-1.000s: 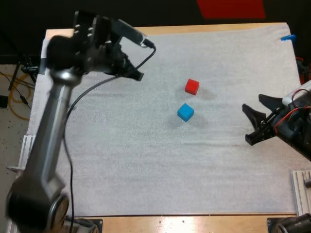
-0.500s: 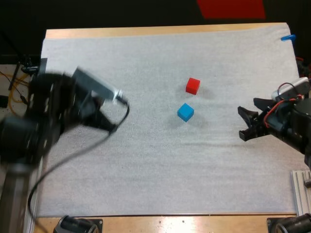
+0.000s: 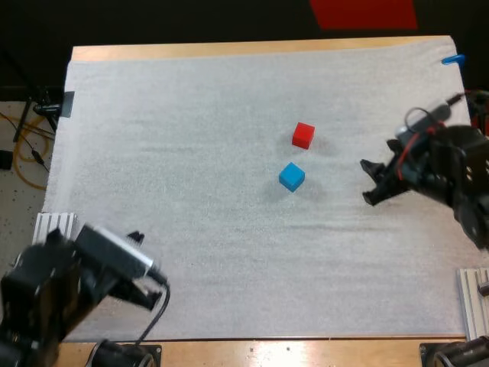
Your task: Stack red cube on blue cube
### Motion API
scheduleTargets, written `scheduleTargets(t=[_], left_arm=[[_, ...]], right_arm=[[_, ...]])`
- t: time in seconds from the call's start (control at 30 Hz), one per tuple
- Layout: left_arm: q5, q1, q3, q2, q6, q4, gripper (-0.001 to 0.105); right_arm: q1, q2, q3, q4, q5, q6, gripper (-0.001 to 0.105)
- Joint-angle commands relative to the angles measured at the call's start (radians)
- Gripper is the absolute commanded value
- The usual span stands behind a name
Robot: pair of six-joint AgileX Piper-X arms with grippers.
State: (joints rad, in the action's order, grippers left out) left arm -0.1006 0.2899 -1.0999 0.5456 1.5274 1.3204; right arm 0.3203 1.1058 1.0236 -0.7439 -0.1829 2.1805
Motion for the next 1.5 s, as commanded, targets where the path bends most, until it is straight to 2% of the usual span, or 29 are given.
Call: scheduleTargets(t=[0.0, 0.1, 0.17, 0.2, 0.33, 0.4, 0.63, 0.83, 1.2, 1.47], left_arm=[[-0.008, 0.001, 0.004, -0.014, 0.011, -0.022, 0.000], [-0.008, 0.001, 0.005, -0.036, 0.011, -0.025, 0.005], [-0.008, 0.001, 0.005, -0.036, 0.011, -0.024, 0.018], [-0.008, 0.001, 0.005, -0.036, 0.011, -0.024, 0.021], [-0.008, 0.001, 0.005, -0.036, 0.011, -0.024, 0.049], [-0.008, 0.001, 0.005, -0.036, 0.011, -0.024, 0.053], [-0.008, 0.001, 0.005, -0.036, 0.011, -0.024, 0.054], [-0.008, 0.001, 0.005, -0.036, 0.011, -0.024, 0.054], [-0.008, 0.001, 0.005, -0.036, 0.011, -0.024, 0.054], [-0.008, 0.001, 0.005, -0.036, 0.011, -0.024, 0.054]], right_arm=[[0.000, 0.029, 0.028, 0.016, -0.001, 0.045, 0.058], [0.000, 0.136, 0.082, 0.051, -0.001, 0.090, 0.058], [0.000, 0.216, 0.121, 0.084, -0.006, 0.124, 0.058], [0.000, 0.238, 0.128, 0.088, -0.009, 0.136, 0.058], [0.000, 0.384, 0.214, 0.111, -0.024, 0.191, 0.058], [0.000, 0.438, 0.254, 0.119, -0.041, 0.219, 0.058], [0.000, 0.659, 0.415, 0.122, -0.096, 0.257, 0.058], [0.024, 0.776, 0.484, 0.150, -0.138, 0.257, 0.058], [0.055, 0.882, 0.489, 0.194, -0.136, 0.270, 0.058], [0.056, 0.932, 0.489, 0.210, -0.090, 0.278, 0.058]])
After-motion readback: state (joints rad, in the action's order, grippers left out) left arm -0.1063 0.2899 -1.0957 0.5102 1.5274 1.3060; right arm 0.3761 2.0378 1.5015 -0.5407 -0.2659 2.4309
